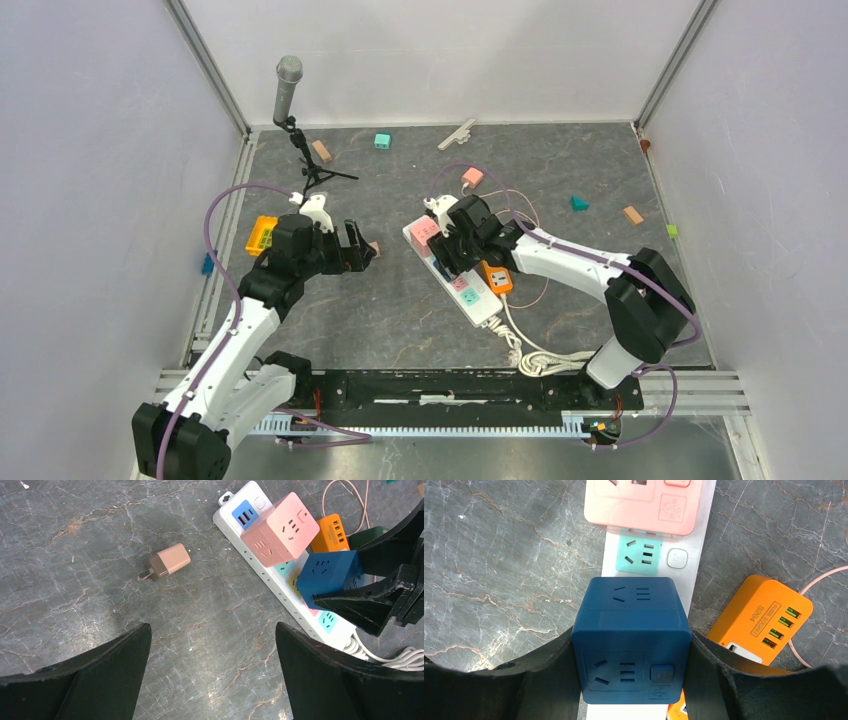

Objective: Insert the plug
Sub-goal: Insert the plug into the socket.

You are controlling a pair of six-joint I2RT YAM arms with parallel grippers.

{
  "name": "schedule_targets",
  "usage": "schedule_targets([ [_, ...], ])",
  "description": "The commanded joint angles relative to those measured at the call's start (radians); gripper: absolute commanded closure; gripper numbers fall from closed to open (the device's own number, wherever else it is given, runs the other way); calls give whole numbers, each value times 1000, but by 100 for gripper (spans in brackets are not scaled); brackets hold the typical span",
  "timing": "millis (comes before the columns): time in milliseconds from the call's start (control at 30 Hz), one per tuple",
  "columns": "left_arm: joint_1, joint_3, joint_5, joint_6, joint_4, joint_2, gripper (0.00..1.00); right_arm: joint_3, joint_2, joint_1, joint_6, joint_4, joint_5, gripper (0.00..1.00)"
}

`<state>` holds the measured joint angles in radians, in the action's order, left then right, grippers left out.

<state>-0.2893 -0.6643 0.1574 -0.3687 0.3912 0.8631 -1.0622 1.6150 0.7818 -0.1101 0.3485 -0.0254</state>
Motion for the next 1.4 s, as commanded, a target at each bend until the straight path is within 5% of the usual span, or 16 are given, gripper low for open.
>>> schedule_targets([
  [0,3,-23,-14,43,-19,-10,0,-8,58,14,-13,133,73,100],
  [600,3,-20,-19,44,-19,-12,0,-40,179,102,-4,247,296,100],
  [1367,3,-20,-21,43,-18,-15,0,-132,98,91,30,265,153,100],
])
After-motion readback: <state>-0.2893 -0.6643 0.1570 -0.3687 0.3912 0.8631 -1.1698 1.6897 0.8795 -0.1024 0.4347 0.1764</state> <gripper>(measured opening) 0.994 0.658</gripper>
